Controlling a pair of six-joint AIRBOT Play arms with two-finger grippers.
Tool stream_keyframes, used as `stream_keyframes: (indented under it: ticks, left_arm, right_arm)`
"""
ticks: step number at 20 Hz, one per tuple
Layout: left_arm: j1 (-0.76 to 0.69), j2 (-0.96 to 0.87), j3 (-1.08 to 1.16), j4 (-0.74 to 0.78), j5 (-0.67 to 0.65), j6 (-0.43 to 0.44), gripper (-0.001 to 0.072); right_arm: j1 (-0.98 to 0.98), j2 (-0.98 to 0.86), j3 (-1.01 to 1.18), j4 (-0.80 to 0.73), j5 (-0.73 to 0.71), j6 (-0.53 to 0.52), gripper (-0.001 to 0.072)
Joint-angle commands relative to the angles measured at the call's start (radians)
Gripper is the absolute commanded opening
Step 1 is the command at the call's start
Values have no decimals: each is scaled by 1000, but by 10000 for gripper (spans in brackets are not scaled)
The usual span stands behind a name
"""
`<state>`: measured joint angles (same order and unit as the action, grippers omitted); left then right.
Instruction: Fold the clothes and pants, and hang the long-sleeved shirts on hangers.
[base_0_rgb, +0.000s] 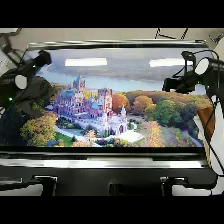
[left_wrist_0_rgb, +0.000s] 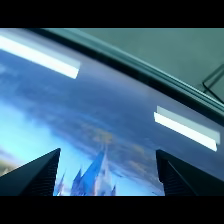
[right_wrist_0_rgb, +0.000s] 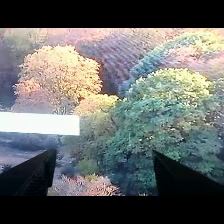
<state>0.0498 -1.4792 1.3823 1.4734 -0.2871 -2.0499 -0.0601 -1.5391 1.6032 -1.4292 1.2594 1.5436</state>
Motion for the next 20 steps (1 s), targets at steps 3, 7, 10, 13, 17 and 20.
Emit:
stream_keyframes:
  ticks: [3, 7, 10, 13, 17, 20]
  left_arm:
    - [333, -119, -15, -245, -582, -419, 712]
    - [369, -123, -126, -245, -398, -382, 712]
    - [340, -138, -175, -279, -164, -386, 712]
    - [336, -201, -175, -334, -13, -385, 712]
    - [310, -264, -161, -350, 259, -386, 709]
    - [299, -328, -121, -356, 257, -386, 709]
  right_arm:
    - [1, -2, -20, 8, 45, -11, 685]
    - [1, -2, -39, 41, 51, -11, 685]
    - [1, -2, -38, 95, 51, -11, 685]
    - [1, -2, -38, 149, 67, -11, 685]
    - [1, -2, -38, 180, 148, -15, 685]
    - [1, -1, -38, 184, 180, -14, 685]
